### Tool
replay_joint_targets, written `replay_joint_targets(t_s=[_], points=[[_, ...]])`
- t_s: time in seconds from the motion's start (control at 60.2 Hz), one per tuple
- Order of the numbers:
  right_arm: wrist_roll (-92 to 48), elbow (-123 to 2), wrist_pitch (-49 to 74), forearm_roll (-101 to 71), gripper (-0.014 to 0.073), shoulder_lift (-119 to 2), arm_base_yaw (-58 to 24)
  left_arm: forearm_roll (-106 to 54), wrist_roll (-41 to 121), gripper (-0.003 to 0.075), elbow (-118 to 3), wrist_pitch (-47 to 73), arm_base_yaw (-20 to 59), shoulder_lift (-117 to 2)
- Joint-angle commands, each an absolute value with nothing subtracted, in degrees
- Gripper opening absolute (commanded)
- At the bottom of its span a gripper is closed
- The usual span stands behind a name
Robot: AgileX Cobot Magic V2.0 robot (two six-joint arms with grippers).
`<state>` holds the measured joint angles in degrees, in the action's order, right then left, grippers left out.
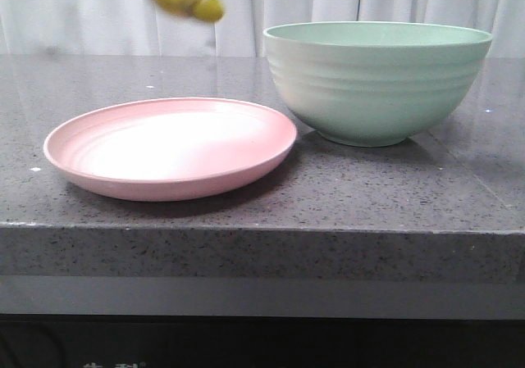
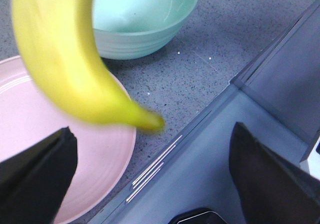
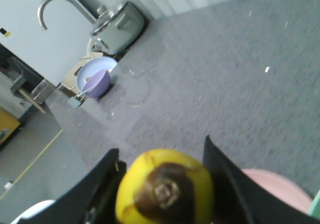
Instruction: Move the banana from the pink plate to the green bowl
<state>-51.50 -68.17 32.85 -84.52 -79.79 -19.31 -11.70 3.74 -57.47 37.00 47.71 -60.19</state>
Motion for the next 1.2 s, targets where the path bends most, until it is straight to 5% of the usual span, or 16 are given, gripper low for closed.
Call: replay_joint_targets(t_s=[0.0, 0.249, 0.632, 0.881, 1.097, 1.18], points=[[-51.45, -75.83, 34.4, -82.75, 0.011, -79.41, -15.19, -12.17, 3.74, 0.061, -59.36, 33.38, 48.1, -58.5], [-51.45, -88.05, 39.16, -69.31, 0.011, -85.94, -4.85, -12.18, 3.74, 0.061, -59.36, 33.62, 48.1, -58.45], [-51.45, -88.34, 43.26, -54.04, 0.0134, -96.47, -4.58, -12.18, 3.74, 0.061, -59.36, 33.62, 48.1, -58.45], [-51.45, -88.34, 43.21, -54.04, 0.0325, -97.92, -4.58, -12.18, 3.74, 0.061, -59.36, 33.62, 48.1, -58.45], [-51.45, -88.34, 42.69, -54.04, 0.0585, -97.82, -4.58, -12.18, 3.74, 0.061, -59.36, 33.62, 48.1, -58.45], [-51.45, -88.39, 42.81, -53.98, 0.0603, -97.52, -4.58, -12.18, 3.74, 0.061, -59.36, 33.41, 48.1, -58.45]])
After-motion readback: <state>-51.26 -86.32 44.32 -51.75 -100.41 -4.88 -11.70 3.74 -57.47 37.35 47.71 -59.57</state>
